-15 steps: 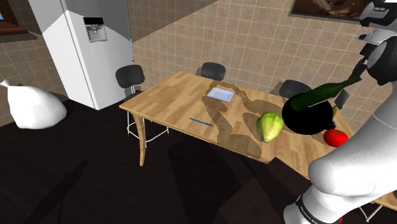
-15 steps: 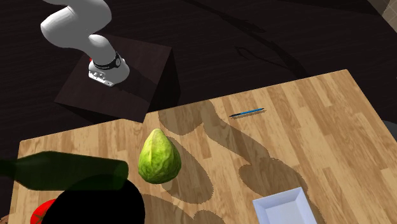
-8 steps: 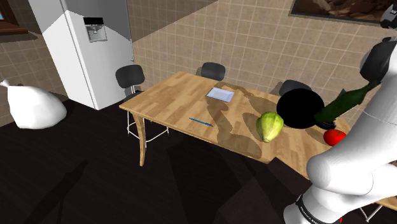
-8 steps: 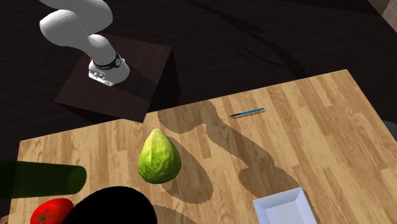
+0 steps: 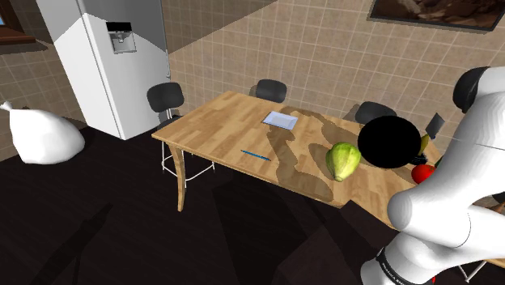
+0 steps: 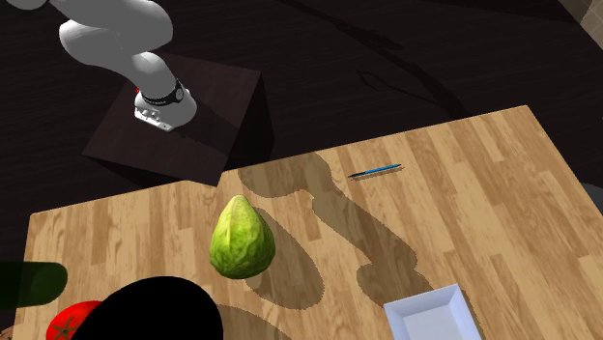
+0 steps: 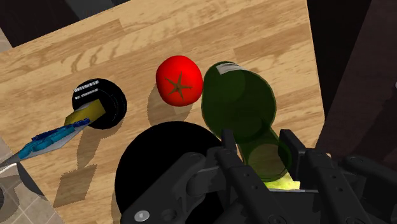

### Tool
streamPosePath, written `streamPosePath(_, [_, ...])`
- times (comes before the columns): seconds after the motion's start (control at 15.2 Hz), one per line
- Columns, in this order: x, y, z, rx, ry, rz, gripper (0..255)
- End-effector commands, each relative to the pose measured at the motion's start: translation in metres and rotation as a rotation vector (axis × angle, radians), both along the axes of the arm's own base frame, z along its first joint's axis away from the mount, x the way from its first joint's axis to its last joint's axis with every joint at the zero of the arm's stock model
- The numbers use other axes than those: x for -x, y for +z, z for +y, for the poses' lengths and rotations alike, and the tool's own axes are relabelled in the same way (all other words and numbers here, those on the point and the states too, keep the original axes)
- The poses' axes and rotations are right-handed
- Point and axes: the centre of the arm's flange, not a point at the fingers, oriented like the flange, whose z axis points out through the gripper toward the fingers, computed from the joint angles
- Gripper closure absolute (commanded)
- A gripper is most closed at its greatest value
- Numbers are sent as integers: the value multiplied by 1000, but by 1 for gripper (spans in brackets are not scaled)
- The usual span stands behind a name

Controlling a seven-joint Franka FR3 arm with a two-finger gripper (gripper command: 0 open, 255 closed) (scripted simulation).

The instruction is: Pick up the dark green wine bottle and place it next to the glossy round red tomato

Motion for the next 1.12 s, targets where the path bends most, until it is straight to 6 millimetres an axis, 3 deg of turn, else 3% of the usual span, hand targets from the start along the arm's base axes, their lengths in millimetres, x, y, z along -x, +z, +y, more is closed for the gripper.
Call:
streamPosePath(0.0, [2, -9, -2, 1, 1, 0, 255])
streamPosePath(1.06, [2, -94, -2, 1, 1, 0, 255])
